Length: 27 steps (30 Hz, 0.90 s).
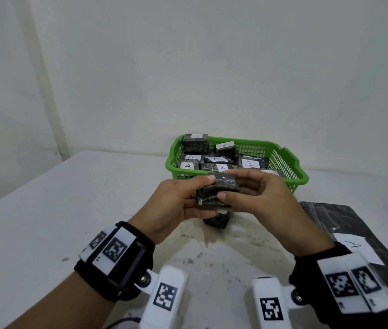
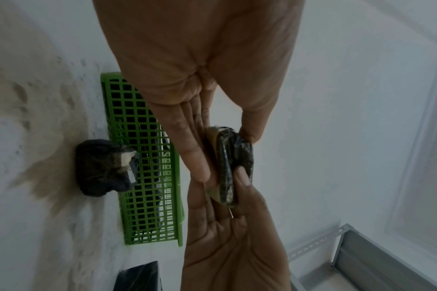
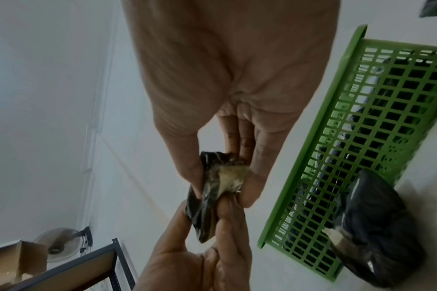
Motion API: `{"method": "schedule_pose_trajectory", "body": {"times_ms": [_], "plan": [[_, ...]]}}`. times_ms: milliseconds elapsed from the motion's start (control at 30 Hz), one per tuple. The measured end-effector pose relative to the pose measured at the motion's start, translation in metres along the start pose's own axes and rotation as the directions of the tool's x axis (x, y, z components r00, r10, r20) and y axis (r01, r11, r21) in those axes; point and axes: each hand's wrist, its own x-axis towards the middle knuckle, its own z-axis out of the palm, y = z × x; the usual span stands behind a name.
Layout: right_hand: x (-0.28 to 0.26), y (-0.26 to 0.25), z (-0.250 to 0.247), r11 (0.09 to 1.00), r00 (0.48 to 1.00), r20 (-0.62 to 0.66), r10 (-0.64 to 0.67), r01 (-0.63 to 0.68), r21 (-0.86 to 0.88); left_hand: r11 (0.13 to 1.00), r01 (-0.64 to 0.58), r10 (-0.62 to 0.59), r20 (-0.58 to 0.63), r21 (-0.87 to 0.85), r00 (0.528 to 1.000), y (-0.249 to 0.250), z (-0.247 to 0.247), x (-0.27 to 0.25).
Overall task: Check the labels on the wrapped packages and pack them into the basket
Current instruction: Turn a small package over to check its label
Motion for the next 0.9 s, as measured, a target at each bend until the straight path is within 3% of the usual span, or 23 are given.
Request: {"method": "schedule_pose_trajectory", "body": {"times_ms": [533, 733, 900], "plan": [[-0.002, -0.002, 0.004, 0.998, 0.999, -0.04, 0.012, -0.014, -0.054, 1.0, 0.019, -0.019, 0.009, 0.004, 1.0, -0.001, -0.002, 0.002], [-0.004, -0.009, -0.001, 0.998, 0.999, -0.034, 0.003, -0.006, -0.068, 0.997, -0.062, 0.06, 0.041, 0.039, 0.997, 0.0, -0.005, 0.004], [-0.006, -0.012, -0.006, 0.991, 0.994, 0.028, 0.106, -0.108, 0.074, 0.985, -0.156, 0.151, 0.063, 0.078, 0.986, -0.001, -0.007, 0.006]]}}
